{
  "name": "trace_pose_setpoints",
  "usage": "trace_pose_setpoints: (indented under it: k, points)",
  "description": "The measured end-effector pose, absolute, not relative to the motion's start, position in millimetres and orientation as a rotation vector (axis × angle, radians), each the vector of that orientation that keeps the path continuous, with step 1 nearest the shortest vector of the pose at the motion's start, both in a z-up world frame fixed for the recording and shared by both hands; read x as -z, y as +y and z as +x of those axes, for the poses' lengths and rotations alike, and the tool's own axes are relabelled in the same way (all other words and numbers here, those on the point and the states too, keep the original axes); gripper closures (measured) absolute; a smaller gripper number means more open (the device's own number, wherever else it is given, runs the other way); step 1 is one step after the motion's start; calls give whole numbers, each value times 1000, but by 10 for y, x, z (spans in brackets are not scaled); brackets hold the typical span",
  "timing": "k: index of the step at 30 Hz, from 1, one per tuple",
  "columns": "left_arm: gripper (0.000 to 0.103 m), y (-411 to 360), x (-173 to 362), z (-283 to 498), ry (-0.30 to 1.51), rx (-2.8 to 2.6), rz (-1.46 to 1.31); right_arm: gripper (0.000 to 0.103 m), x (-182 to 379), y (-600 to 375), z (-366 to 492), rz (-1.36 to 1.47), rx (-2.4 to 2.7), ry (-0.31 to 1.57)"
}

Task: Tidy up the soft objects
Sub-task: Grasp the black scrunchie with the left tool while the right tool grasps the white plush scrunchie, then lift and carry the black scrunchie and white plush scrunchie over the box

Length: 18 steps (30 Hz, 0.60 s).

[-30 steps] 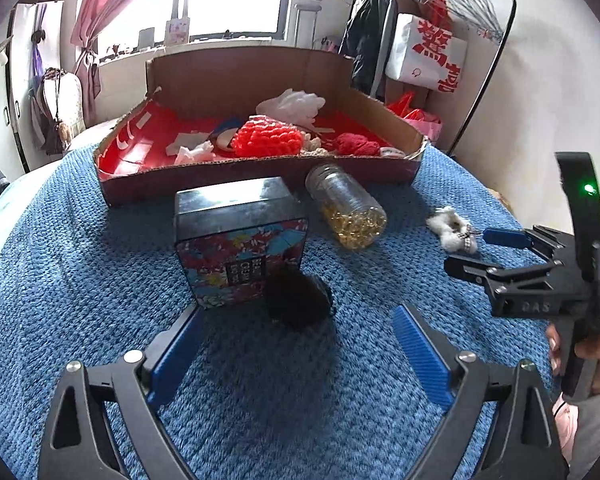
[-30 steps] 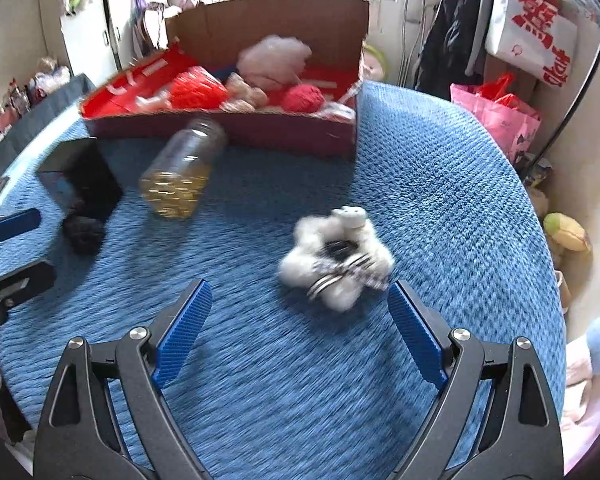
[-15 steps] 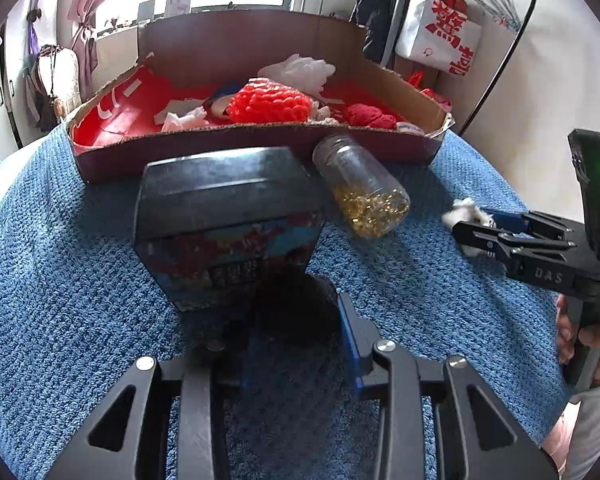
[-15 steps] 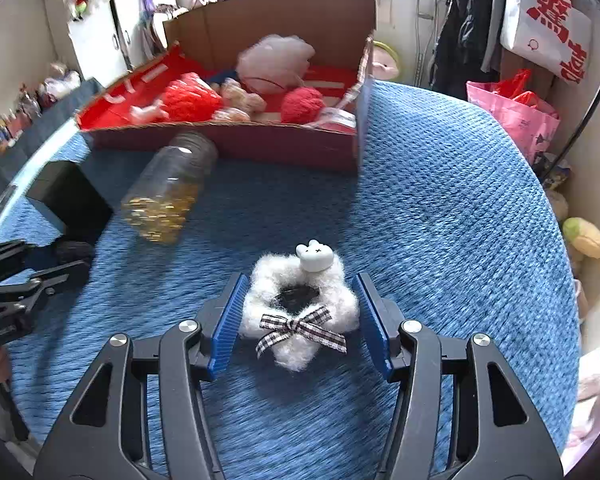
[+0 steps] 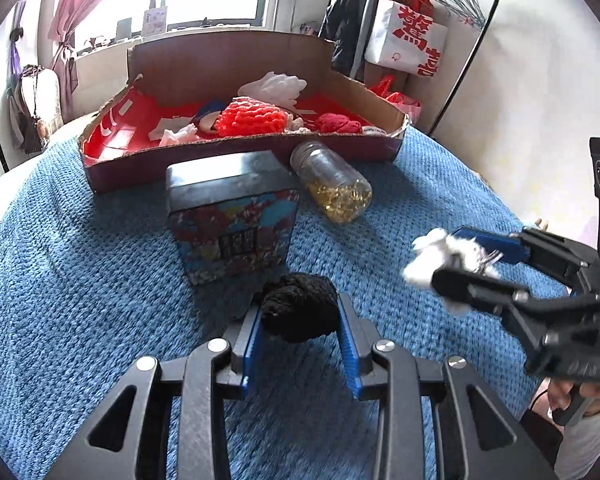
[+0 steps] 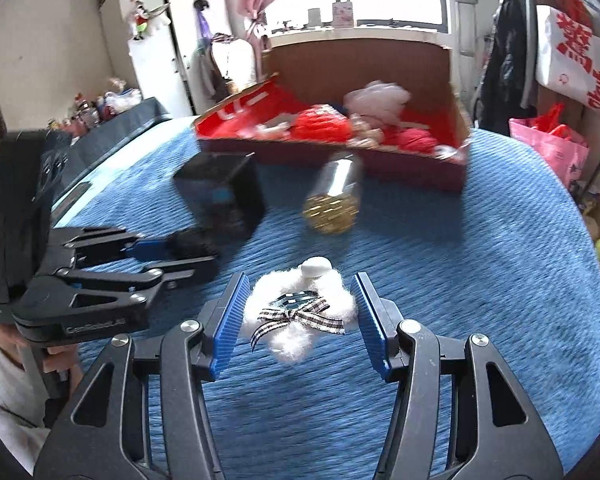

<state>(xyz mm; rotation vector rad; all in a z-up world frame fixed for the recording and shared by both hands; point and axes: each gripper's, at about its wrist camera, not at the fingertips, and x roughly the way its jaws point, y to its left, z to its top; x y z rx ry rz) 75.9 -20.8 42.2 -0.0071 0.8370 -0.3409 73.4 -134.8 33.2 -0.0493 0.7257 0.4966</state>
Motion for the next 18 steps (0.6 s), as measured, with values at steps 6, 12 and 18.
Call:
trace_pose_setpoints:
  k: [6, 12, 18]
  points:
    - [67, -62, -374, 719, 853, 334, -13, 65, -197, -1166, 673, -46, -529, 758]
    - [67, 36, -340, 704, 859, 330, -27, 65, -120, -1165, 731, -51, -512, 791]
    - [53, 44, -288, 685, 870, 346, -30, 39, -14, -1268, 671, -47, -515, 836]
